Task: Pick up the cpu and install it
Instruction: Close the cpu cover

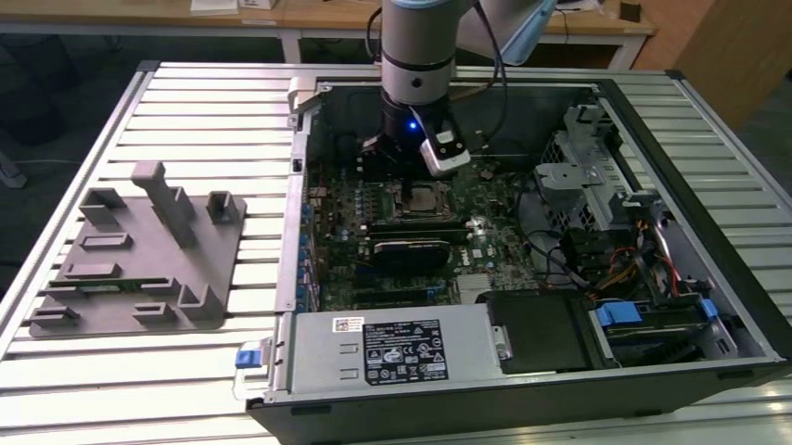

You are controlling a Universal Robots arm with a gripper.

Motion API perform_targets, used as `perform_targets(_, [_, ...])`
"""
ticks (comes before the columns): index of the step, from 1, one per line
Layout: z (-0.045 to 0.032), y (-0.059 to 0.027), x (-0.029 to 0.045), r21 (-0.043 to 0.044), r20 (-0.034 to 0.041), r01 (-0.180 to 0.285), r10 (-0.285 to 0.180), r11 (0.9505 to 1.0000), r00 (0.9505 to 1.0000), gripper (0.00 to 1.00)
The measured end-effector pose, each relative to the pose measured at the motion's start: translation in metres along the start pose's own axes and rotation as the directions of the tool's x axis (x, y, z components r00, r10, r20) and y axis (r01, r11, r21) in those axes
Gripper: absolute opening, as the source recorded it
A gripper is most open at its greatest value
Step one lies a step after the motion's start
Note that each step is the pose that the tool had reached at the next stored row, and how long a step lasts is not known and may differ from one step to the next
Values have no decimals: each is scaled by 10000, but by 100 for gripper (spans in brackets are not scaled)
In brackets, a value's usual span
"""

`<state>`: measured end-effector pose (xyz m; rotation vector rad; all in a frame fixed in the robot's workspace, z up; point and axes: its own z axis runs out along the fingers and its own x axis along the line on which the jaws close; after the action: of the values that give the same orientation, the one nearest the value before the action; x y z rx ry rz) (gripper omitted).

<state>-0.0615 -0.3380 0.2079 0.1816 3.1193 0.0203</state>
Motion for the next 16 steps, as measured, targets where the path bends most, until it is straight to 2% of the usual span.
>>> perform_targets(16, [55,-8,66,1,0,0,0,10000,10000,11])
